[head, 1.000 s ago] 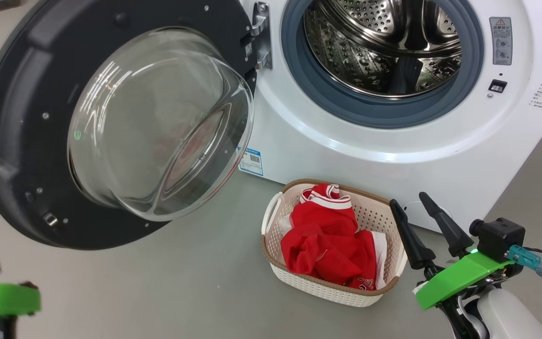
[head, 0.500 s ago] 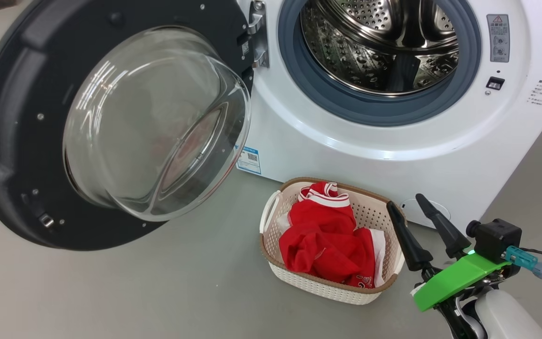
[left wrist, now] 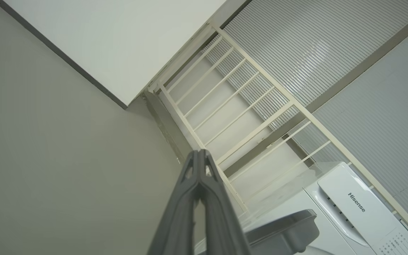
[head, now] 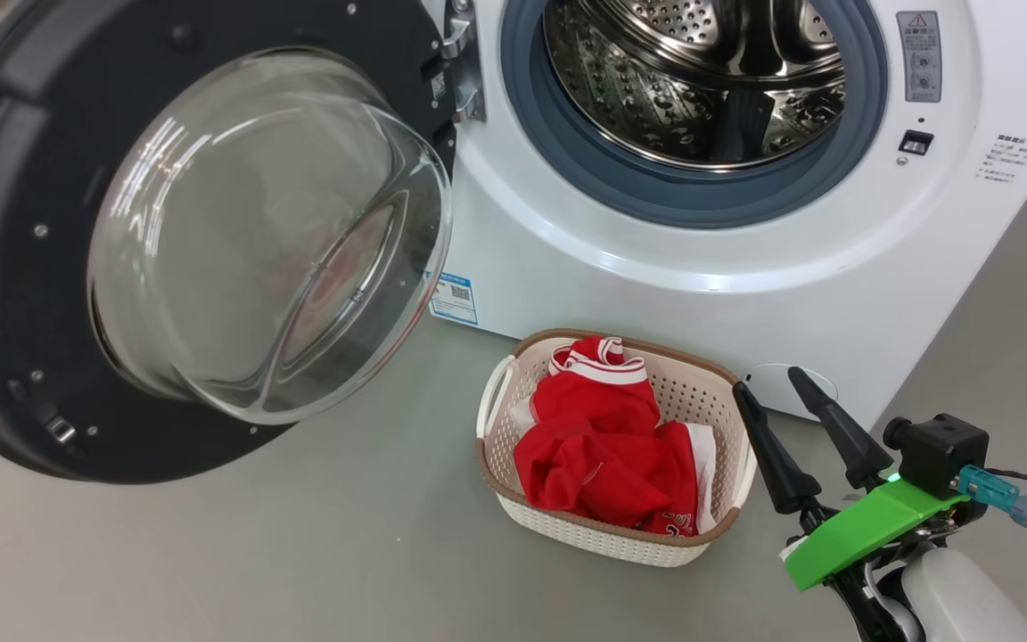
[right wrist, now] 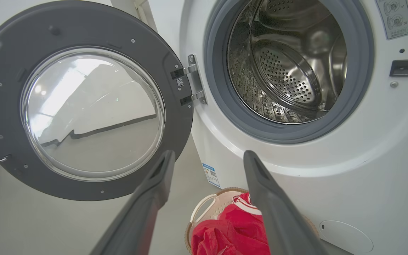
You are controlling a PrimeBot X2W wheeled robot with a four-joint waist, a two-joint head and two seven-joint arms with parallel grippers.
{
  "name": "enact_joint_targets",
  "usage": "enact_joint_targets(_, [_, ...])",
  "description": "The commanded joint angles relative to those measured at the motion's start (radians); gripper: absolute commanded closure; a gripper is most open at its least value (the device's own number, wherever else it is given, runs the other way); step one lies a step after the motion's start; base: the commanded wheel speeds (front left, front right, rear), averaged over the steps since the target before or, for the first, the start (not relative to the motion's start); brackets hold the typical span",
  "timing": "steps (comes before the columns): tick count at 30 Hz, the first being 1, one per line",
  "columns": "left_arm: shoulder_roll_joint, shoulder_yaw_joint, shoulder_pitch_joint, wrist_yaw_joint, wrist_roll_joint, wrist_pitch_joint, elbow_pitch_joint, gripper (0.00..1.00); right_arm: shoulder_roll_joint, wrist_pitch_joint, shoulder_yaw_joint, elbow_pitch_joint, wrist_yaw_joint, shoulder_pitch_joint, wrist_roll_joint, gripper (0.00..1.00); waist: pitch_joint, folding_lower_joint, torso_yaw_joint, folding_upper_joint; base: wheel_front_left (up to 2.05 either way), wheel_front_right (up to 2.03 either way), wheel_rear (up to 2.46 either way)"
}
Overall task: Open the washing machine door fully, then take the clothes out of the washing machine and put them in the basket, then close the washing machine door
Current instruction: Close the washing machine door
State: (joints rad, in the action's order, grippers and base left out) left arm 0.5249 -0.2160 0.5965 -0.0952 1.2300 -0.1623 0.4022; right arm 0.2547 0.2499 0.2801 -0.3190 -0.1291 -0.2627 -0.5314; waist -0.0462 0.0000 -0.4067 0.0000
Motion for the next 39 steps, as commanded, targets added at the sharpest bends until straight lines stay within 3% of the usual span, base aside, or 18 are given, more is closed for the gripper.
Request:
enact_joint_targets(1, [0.054,-0.046,0.056,0.012,0.021,-0.012,0.016,1.00,0.007,0.012,0.021,0.023,-0.002,-0.023,-0.003,0.00,-0.004,0.0000,0.004,0.0000,0.00,0.00,0.00])
enact_joint_targets(9, [0.065,-0.084,0.116,0.047,0.085,-0.045,0.245,1.00,0.013,0.012,0.028,0.023,-0.002,-0.045,0.001,0.00,-0.037,0.0000,0.035,0.0000,0.00,0.00,0.00])
enact_joint_targets(20, [0.068,-0.119,0.161,0.096,0.141,-0.080,0.445,1.00,0.021,0.012,0.022,0.025,-0.002,-0.058,0.004,0.00,-0.071,0.0000,0.065,0.0000,0.00,0.00,0.00])
enact_joint_targets(39, [0.038,-0.058,0.200,0.138,0.174,-0.296,0.520,1.00,0.011,0.012,0.013,0.018,-0.002,-0.059,0.004,0.00,-0.063,0.0000,0.066,0.0000,0.00,0.00,0.00])
